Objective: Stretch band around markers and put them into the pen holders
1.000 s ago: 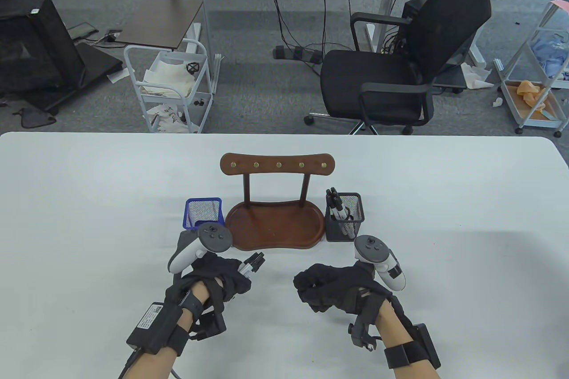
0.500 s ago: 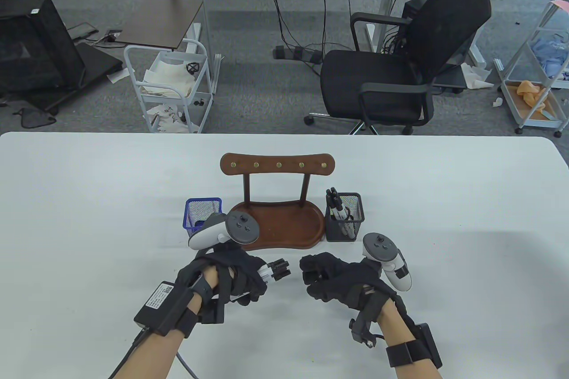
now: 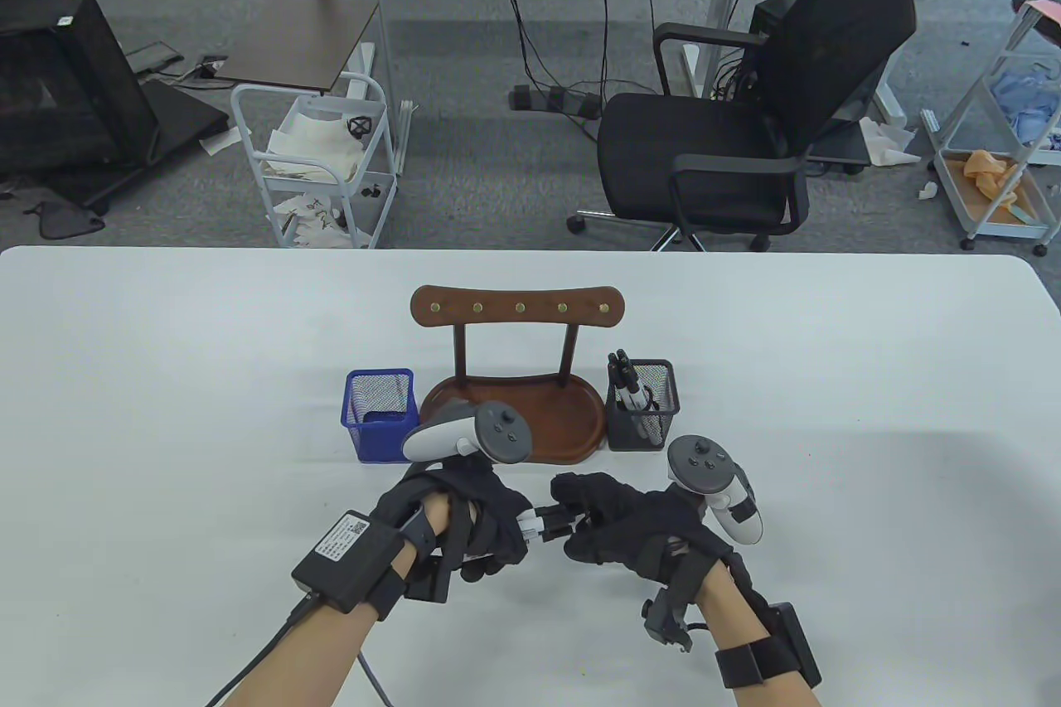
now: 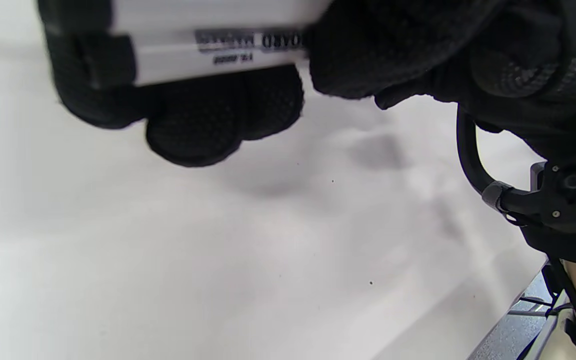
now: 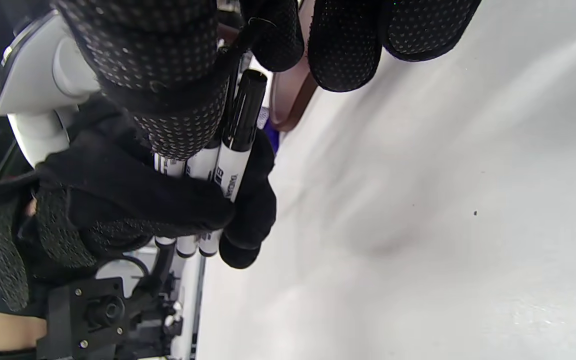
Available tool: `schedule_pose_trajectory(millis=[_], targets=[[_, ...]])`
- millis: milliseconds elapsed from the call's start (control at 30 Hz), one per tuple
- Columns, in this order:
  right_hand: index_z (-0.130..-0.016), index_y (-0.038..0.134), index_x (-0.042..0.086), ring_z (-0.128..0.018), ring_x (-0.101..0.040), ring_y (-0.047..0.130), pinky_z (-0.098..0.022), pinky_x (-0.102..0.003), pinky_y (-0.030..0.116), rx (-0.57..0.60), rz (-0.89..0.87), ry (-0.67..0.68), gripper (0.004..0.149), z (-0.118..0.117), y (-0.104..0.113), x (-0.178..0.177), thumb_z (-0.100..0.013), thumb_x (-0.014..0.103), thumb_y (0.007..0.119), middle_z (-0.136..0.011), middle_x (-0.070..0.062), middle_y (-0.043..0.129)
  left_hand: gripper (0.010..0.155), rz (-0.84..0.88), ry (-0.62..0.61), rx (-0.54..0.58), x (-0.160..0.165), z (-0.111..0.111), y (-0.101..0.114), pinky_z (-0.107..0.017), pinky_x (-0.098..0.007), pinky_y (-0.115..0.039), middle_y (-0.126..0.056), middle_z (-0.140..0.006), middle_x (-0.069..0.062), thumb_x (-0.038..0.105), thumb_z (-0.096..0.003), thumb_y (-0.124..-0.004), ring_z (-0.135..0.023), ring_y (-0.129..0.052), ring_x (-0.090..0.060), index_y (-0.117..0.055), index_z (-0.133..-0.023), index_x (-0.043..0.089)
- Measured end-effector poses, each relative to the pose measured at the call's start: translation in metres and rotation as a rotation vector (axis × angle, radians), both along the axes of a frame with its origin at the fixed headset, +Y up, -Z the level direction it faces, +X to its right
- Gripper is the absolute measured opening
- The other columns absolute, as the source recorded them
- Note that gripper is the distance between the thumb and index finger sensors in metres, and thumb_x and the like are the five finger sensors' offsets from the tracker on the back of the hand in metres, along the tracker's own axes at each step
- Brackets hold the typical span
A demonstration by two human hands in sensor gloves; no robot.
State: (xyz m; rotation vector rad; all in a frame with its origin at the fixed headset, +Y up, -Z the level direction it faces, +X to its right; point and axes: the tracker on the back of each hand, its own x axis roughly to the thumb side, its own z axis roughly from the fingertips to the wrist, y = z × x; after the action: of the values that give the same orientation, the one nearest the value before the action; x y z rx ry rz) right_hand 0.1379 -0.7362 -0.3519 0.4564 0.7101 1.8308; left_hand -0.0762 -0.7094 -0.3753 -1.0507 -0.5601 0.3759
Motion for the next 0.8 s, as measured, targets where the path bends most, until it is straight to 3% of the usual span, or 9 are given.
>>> schedule_pose_trajectory(millis=[400,800], targets=[[-0.098,0.069,0.035,-0.084,-0.039,0.078,-0.065,-0.061,0.065,0.077,0.121,-0.018,0.063,0.002,0.004,-0.002,-0.044,0.029,0.102,-0.109,-0.006,0.067,0.049,-0.008,-0.039,0.019,0.019,0.002,0.005,-0.047,-0.056,-0.088,-0.095,-0.078,-0.017,0.03,-0.0553,-0.084,-0.058,-0.106,-0.033,-0.064,-0.094,0.007],[-0.096,0.073,0.029,-0.078,-0.039,0.082,-0.063,-0.062,0.066,0.078,0.225,-0.015,0.061,0.002,0.001,-0.003,-0.043,0.028,0.104,-0.103,-0.009,0.074,0.052,-0.017,-0.041,0.022,0.024,0.007,0.0,-0.045,-0.054,-0.09,-0.095,-0.078,-0.017,0.032,-0.0551,-0.084,-0.056,-0.107,-0.032,-0.062,-0.095,0.005]])
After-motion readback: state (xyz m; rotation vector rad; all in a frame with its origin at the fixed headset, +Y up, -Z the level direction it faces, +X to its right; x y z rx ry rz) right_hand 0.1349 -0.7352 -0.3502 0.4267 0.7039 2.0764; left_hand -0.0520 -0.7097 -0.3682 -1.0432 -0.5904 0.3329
